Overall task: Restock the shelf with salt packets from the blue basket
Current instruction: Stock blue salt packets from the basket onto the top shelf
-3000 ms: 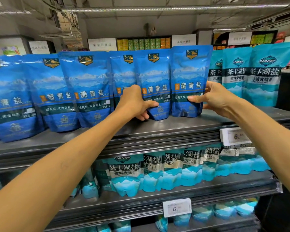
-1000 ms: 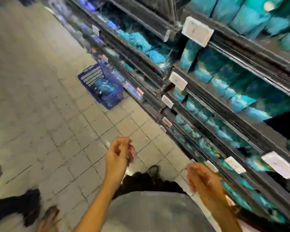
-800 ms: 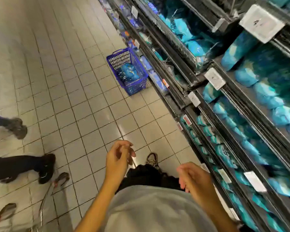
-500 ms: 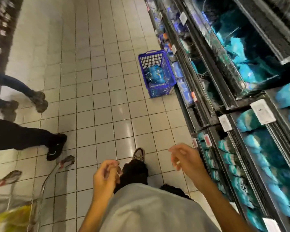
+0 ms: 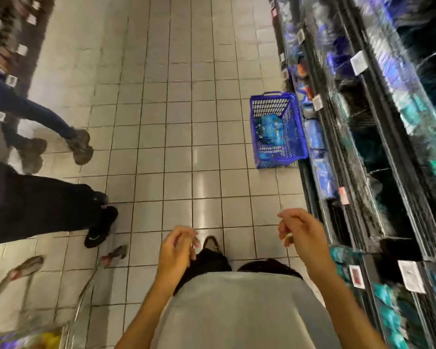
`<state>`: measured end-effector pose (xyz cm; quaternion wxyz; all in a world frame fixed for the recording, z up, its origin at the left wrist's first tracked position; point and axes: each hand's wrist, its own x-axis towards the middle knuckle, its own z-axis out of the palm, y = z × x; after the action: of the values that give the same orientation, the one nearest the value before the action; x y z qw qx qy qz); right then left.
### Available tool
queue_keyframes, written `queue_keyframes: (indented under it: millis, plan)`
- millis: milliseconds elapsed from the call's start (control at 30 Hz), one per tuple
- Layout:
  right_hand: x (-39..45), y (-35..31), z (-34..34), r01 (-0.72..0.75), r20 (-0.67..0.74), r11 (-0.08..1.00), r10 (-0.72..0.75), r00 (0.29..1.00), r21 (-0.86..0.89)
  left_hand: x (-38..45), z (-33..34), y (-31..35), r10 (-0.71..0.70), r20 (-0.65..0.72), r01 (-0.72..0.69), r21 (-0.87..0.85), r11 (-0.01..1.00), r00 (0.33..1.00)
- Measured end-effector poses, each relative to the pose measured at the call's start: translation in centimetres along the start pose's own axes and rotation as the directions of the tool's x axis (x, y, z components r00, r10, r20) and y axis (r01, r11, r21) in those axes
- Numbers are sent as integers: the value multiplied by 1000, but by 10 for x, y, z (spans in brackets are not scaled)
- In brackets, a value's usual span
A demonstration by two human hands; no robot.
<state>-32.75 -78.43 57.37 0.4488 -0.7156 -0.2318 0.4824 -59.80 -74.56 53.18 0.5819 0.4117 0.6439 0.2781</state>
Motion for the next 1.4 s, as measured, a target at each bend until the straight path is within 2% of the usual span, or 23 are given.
queue_keyframes:
  millis: [233, 333, 433, 533, 667, 867, 1000, 1133, 1233, 1300, 1400]
  plan:
    - [23, -16, -27, -15, -185, 1000, 11, 983, -21, 127, 25, 103, 48, 165, -66, 103, 993, 985]
    - [56, -22, -39, -20, -257, 1000, 21, 966, 8, 184, 47, 142, 74, 171, -92, 104, 990, 983]
    - [116, -26, -43, -68, -281, 998, 65, 958, -3, 227, 71, 173, 37, 140, -46, 61, 997, 989]
    - [186, -47, -48, -112, -238, 994, 112, 965, 13, 258, 95, 196, -11, 121, 6, 38, 999, 993]
    - [275, -97, -42, -96, -109, 995, 96, 989, 6, 290, 115, 221, -39, 69, 38, 14, 999, 997]
    - [389, -183, 3, -77, 65, 997, 76, 995, 5, 335, 113, 249, -81, -55, 78, -58, 995, 995]
    - [451, -222, 33, -46, 123, 998, 50, 991, -29, 390, 113, 279, -74, -35, 72, -52, 996, 997]
    - [501, -242, 56, -59, 53, 998, 59, 997, -6, 470, 127, 322, -42, 53, 41, 31, 999, 998]
    - [529, -253, 69, -118, -46, 992, 119, 992, 34, 539, 150, 359, -26, 201, 1, 125, 992, 979]
    - [541, -260, 74, -150, -189, 986, 161, 969, 71, 582, 169, 384, -35, 332, -41, 217, 975, 943]
    - [544, -263, 86, -181, -384, 955, 263, 885, 235, 627, 198, 416, -70, 486, -117, 344, 932, 871]
